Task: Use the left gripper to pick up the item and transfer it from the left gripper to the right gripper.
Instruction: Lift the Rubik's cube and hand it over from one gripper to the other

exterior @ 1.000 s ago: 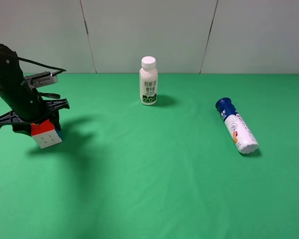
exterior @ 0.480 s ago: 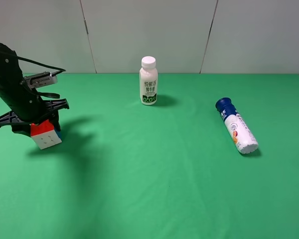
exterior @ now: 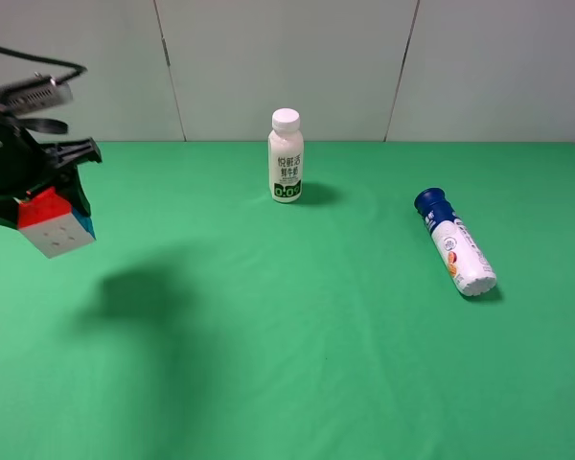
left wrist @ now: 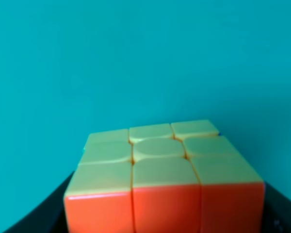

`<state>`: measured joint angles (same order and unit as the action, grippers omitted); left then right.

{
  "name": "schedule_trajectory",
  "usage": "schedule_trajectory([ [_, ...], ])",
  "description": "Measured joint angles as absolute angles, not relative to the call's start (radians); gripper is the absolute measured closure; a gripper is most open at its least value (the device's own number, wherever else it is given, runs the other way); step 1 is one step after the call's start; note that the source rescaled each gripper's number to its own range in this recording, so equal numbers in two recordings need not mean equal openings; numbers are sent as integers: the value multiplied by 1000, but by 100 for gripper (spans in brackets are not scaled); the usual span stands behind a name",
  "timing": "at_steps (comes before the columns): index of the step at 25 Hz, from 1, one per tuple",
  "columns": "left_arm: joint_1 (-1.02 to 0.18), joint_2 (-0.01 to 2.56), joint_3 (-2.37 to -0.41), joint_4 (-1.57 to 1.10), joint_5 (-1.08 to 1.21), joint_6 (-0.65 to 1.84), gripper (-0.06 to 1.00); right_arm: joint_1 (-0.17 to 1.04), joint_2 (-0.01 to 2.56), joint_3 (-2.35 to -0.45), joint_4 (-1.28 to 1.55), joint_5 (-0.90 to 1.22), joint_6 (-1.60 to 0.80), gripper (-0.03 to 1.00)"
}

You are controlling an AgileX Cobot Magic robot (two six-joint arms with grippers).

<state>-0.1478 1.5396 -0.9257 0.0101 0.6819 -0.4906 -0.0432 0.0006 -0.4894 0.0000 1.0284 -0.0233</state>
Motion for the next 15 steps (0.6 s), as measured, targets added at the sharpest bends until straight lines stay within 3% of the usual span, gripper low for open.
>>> schedule_trajectory([
  [8, -148, 1368, -926, -93, 745, -407, 94, -43, 1, -489, 0, 1028, -23, -3],
  [15, -148, 1358, -926, -430, 760, -150, 94, -43, 1, -489, 0, 1028, -23, -3],
])
